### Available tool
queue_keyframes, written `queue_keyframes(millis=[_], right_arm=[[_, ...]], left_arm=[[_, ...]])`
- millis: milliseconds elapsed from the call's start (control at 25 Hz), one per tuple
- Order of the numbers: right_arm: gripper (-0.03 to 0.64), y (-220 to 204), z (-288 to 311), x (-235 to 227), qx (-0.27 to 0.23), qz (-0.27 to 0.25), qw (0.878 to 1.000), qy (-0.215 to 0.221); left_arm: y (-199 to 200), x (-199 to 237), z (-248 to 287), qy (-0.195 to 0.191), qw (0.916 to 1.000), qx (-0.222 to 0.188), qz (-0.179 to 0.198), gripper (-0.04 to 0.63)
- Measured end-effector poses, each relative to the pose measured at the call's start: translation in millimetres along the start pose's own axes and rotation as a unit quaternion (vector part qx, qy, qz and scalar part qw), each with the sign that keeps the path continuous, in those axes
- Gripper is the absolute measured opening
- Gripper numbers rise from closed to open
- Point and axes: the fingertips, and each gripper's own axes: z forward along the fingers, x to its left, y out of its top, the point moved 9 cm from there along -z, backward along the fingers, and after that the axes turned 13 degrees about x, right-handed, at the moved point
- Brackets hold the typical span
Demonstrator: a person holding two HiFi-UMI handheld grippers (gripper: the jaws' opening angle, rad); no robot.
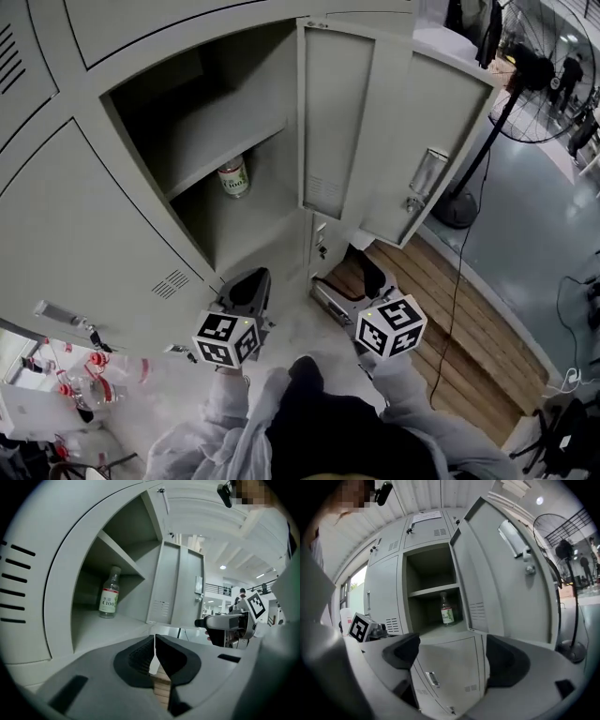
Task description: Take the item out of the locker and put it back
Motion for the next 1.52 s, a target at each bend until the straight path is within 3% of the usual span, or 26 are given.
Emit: queue_keyframes(millis=[480, 680, 920, 1160, 1520], right_arm=[[0.448, 51.7, 74.4, -7.6, -0.018, -0.049, 0.993, 0.107], [0.448, 67.0, 99.7, 2.9, -0.015, -0.069, 0.985, 0.157], [0.448, 83.8, 126.6, 6.1, -0.017, -0.069, 0.985, 0.154], [0.448, 104.3, 167.5, 21.2, -0.009, -0.12, 0.982, 0.146], [0.448, 136.2, 235.1, 32.8, -0.012, -0.143, 0.983, 0.112]], left_arm=[[-1.4, 20.5, -11.7, 0.098, 0.9936, -0.035, -0.043, 0.014], [-7.7, 17.2, -30.0, 0.148, 0.9857, -0.05, -0.062, 0.014], [-22.3, 4.6, -50.5, 0.209, 0.9695, -0.068, -0.107, 0.014], [-38.5, -6.9, -70.5, 0.26, 0.9512, -0.088, -0.142, 0.014], [-52.5, -3.5, -89.8, 0.297, 0.9361, -0.096, -0.162, 0.014]])
